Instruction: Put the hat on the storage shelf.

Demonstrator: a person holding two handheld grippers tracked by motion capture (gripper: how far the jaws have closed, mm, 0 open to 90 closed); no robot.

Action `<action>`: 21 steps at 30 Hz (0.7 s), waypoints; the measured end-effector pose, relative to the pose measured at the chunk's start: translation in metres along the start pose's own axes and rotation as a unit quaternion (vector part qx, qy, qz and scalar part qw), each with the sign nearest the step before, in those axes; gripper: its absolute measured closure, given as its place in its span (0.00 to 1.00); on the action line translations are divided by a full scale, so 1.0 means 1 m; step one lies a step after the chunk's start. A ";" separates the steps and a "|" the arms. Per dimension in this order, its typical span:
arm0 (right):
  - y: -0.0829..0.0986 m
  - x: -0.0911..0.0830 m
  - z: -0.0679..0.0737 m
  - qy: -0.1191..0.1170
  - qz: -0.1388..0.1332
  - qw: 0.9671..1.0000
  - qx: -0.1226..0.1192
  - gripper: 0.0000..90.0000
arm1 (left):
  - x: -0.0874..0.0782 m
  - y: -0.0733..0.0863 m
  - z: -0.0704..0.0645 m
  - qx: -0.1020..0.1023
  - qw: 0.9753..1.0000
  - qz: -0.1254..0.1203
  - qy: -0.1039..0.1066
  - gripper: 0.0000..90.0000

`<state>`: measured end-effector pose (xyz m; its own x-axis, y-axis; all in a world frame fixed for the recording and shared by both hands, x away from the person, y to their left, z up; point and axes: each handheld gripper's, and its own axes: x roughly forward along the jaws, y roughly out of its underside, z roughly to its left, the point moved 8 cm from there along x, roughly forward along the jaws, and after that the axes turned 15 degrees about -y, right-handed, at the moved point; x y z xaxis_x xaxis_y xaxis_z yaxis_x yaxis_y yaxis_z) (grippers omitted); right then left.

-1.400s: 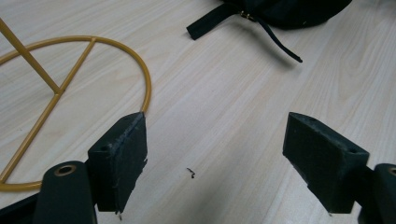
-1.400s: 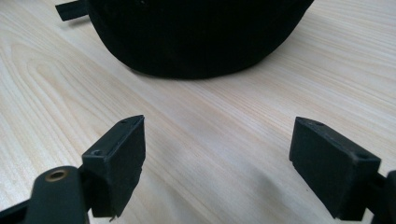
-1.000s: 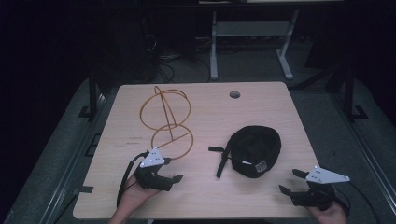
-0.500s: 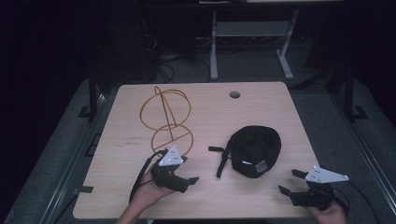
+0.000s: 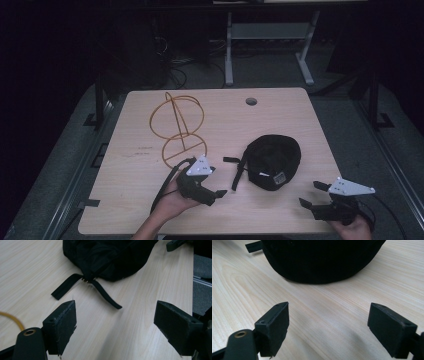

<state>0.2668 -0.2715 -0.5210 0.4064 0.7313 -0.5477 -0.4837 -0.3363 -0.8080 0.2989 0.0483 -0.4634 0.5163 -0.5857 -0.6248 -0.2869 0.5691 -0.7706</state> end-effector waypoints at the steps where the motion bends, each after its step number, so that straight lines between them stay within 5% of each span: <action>1: 0.000 0.000 0.000 -0.001 0.000 1.000 0.000 0.19 | 0.002 -0.003 -0.002 0.000 1.000 -0.002 0.003 0.20; 10: -0.001 0.001 0.001 -0.006 -0.004 1.000 0.000 0.19 | 0.018 -0.030 -0.024 0.038 0.999 -0.008 0.026 0.20; 21: -0.003 0.003 0.004 -0.012 -0.005 1.000 0.001 0.19 | 0.040 -0.053 -0.039 0.048 0.998 -0.007 0.051 0.22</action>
<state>0.2660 -0.2658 -0.5192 0.3918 0.7486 -0.5348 -0.4812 -0.3287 -0.8126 0.3034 -0.0276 -0.4522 0.4330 -0.6473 -0.6273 -0.1994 0.6099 -0.7670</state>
